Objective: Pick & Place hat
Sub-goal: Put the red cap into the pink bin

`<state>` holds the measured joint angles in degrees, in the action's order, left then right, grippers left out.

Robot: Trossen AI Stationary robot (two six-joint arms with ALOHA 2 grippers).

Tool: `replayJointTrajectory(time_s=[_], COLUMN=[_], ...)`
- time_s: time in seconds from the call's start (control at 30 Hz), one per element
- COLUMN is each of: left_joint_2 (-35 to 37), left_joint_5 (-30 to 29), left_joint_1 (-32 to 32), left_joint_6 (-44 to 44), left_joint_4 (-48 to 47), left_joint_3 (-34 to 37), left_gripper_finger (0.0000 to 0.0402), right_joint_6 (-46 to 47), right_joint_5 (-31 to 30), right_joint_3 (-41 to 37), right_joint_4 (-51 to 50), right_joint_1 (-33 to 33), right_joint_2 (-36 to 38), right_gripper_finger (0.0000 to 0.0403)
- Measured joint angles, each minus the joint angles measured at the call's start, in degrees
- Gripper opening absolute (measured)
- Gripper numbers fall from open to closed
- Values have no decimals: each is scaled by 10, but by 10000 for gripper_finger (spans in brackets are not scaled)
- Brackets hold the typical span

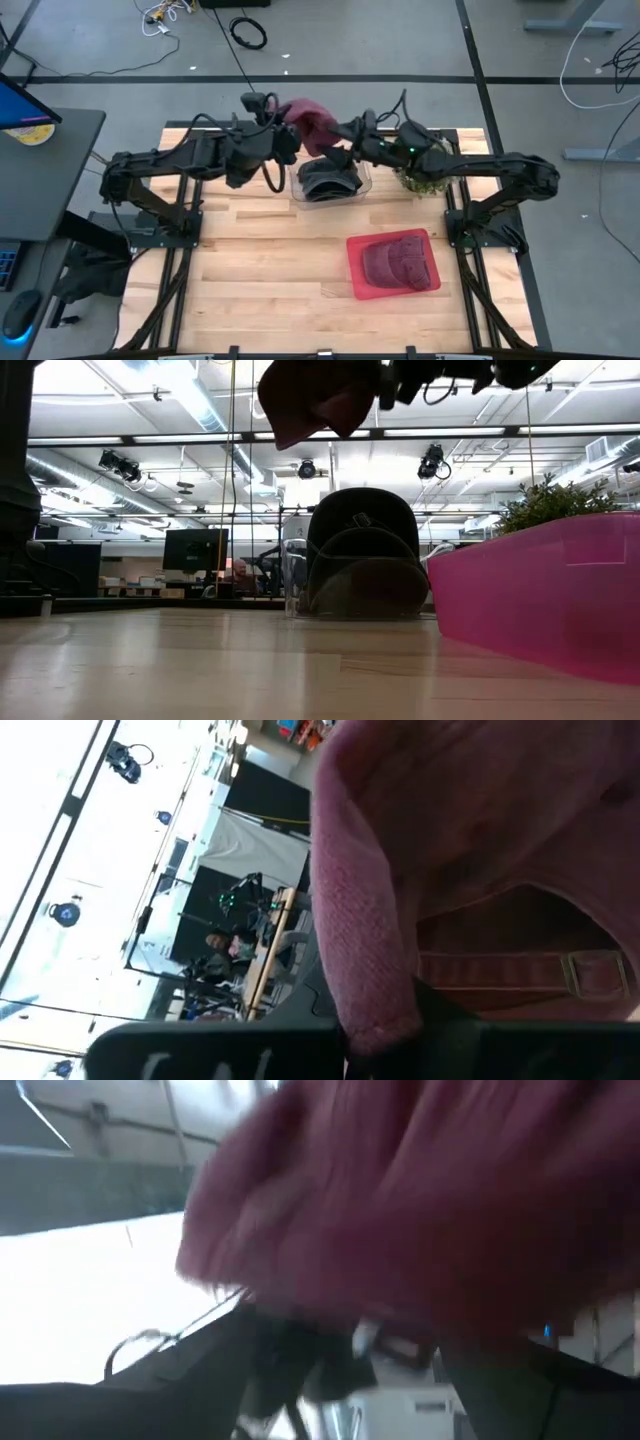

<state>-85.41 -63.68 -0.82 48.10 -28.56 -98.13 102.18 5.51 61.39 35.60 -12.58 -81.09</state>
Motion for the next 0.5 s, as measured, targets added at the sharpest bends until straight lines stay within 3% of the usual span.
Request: replayJointTrajectory(time_s=[0.3,0.5], left_joint_2=[-1,-1], left_joint_5=[-10,-28], left_joint_1=[-24,-9], left_joint_6=[-14,-40], left_joint_4=[5,-5], left_joint_3=[0,0], left_gripper_finger=[13,14], right_joint_6=[8,20], right_joint_5=[-44,-25], right_joint_3=[0,0], right_joint_4=[36,92], right_joint_1=[-36,-38], right_joint_2=[-10,-10], right_gripper_finger=[334,335])
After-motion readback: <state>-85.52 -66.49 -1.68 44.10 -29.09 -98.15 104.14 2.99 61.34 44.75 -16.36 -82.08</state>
